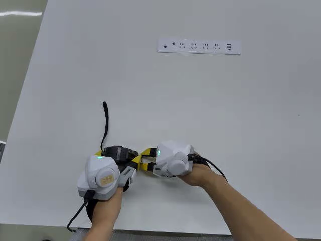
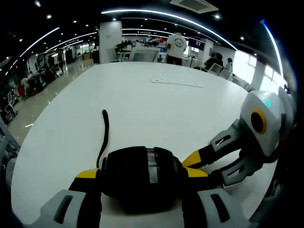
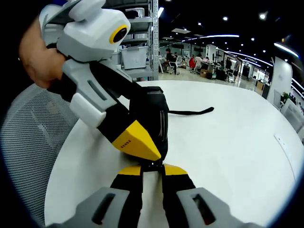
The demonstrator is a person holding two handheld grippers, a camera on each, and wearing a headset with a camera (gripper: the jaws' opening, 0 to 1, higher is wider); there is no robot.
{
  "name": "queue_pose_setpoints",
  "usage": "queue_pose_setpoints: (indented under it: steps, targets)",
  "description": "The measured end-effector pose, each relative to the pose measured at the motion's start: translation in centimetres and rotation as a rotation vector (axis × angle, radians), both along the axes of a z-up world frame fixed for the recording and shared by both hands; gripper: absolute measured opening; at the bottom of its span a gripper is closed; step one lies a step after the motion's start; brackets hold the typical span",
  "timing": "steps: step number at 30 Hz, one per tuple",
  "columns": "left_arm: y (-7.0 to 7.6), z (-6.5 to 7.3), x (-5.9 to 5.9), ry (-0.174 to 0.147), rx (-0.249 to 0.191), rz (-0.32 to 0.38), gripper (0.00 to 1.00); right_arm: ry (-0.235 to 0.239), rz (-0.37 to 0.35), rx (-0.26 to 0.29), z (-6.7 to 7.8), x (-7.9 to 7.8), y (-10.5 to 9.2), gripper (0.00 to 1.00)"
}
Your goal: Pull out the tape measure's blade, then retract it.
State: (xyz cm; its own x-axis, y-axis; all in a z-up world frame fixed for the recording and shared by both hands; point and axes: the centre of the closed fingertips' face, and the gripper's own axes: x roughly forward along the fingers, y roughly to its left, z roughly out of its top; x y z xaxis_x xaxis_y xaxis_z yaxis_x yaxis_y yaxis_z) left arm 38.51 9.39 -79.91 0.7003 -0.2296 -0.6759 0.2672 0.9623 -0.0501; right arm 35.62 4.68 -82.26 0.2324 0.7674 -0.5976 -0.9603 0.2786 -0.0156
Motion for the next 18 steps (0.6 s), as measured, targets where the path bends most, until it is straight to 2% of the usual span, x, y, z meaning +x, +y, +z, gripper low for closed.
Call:
queue_pose_setpoints:
  steps: [3,9,12,15,18]
  targets:
    - [-0.04,-0.03,0.02,0.01,0.003,0.002,0.66,-0.007,0.004,-0.006,-0.05,0.0,0.0,0.14]
    - [-0.05,0.03,-0.01,0.008,0.001,0.011,0.66,-0.004,-0.012,-0.005,0.02,0.09,0.0,0.14]
    - [-0.05,0.05,0.02,0.006,-0.001,0.013,0.67,-0.008,-0.028,-0.007,0.03,0.22,0.06,0.18]
    - [-0.02,0.3,0.08,0.003,-0.036,0.025,0.67,-0.005,-0.042,-0.004,0.23,0.27,-0.03,0.24]
    - [-0.03,0.43,0.14,-0.005,-0.033,0.007,0.67,-0.007,-0.049,-0.003,0.28,0.32,-0.24,0.28]
